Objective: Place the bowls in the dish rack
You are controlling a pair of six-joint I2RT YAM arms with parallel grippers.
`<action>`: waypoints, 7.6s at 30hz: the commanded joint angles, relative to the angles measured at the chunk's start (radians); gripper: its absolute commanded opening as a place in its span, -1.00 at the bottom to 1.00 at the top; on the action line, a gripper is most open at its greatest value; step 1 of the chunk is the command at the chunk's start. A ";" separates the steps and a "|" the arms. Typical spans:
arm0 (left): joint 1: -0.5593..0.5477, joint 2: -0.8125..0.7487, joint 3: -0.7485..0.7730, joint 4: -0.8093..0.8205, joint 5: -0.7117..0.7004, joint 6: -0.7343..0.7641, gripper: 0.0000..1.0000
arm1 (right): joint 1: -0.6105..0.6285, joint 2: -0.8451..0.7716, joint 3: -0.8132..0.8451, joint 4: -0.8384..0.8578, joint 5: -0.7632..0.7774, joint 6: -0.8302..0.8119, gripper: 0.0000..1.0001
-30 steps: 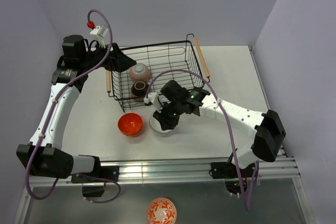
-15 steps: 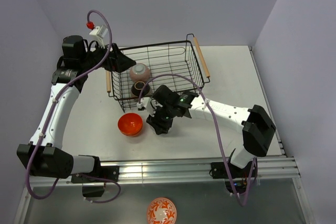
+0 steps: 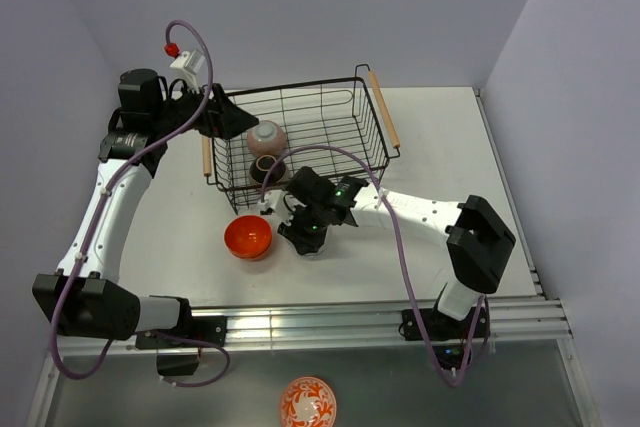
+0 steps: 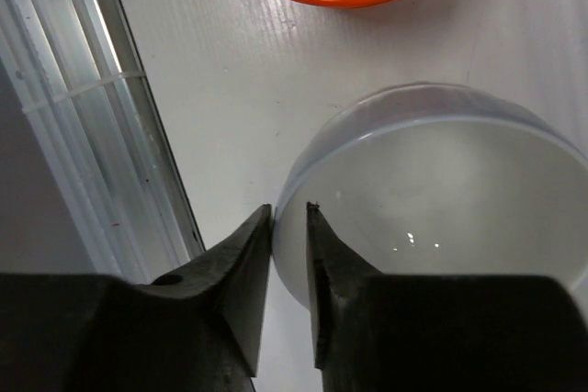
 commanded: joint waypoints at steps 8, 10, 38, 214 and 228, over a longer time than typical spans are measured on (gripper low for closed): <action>0.006 0.004 0.010 0.025 0.016 -0.052 0.98 | 0.006 -0.051 -0.013 0.027 -0.014 -0.033 -0.85; 0.006 0.009 0.013 0.017 0.015 -0.054 0.97 | 0.006 -0.060 -0.022 0.035 -0.017 -0.031 -1.00; -0.148 0.089 0.201 -0.361 -0.122 0.162 0.89 | 0.002 -0.354 0.108 -0.062 0.116 -0.068 -1.00; -0.503 -0.146 -0.199 0.526 -0.495 0.208 -0.63 | -0.546 -0.153 0.501 -0.109 -0.691 0.444 -1.00; -0.502 -0.129 -0.190 0.508 -0.505 0.202 -0.09 | -0.547 -0.170 0.482 -0.077 -0.674 0.449 -1.00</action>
